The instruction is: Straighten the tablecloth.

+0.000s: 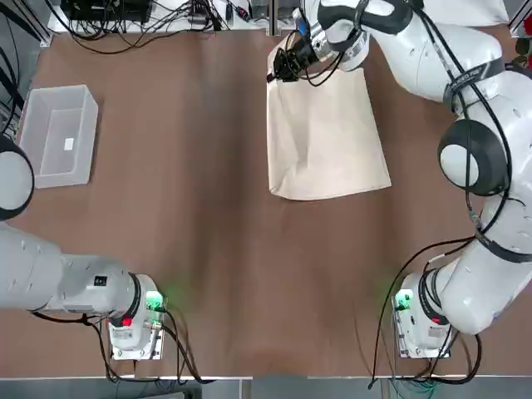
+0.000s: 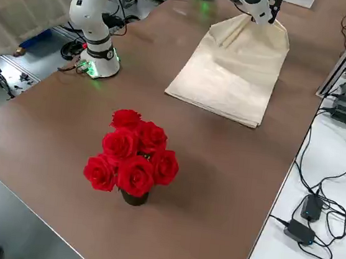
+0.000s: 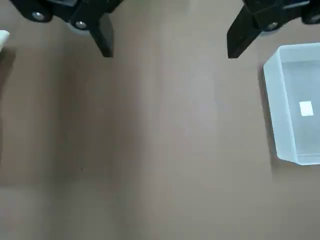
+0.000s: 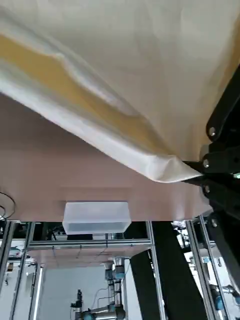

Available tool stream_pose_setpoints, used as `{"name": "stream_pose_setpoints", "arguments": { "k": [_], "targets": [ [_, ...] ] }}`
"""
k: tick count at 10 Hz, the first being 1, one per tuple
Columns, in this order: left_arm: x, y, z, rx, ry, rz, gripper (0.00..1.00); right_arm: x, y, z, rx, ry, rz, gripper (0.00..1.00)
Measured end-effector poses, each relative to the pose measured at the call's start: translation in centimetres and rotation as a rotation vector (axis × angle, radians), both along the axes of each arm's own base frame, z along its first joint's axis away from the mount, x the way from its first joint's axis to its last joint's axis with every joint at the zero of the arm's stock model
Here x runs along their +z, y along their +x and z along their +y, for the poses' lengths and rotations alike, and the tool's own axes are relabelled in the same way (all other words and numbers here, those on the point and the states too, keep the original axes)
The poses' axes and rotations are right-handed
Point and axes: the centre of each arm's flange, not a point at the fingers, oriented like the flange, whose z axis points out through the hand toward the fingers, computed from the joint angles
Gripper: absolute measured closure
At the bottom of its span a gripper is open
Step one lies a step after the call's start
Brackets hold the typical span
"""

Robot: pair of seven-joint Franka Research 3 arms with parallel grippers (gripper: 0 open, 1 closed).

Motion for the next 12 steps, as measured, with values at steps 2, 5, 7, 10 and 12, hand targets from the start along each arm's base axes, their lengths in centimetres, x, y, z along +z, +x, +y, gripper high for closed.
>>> {"name": "stream_pose_setpoints", "arguments": {
  "k": [2, 5, 7, 10, 12],
  "targets": [
    [0.0, 0.0, 0.2, 0.003, 0.000, 0.000, 0.00, -1.1, -0.6, 2.4, -0.054, 0.017, 0.000, 0.98],
    [0.0, 0.0, 0.4, 0.006, 0.000, 0.001, 0.00, -2.4, -3.0, 7.2, -0.095, 0.014, -0.026, 0.96],
    [-0.1, 0.1, 0.4, 0.006, 0.000, 0.002, 0.00, -4.7, -4.8, 10.0, -0.133, -0.018, -0.039, 0.83],
    [-0.2, 0.1, 0.5, 0.006, 0.000, 0.003, 0.00, -3.6, -6.5, 13.6, -0.182, 0.019, -0.038, 0.36],
    [-0.2, 0.1, 0.5, 0.007, 0.000, 0.003, 0.00, -2.4, -5.0, 13.0, -0.216, 0.034, -0.045, 0.03]
  ]
}}
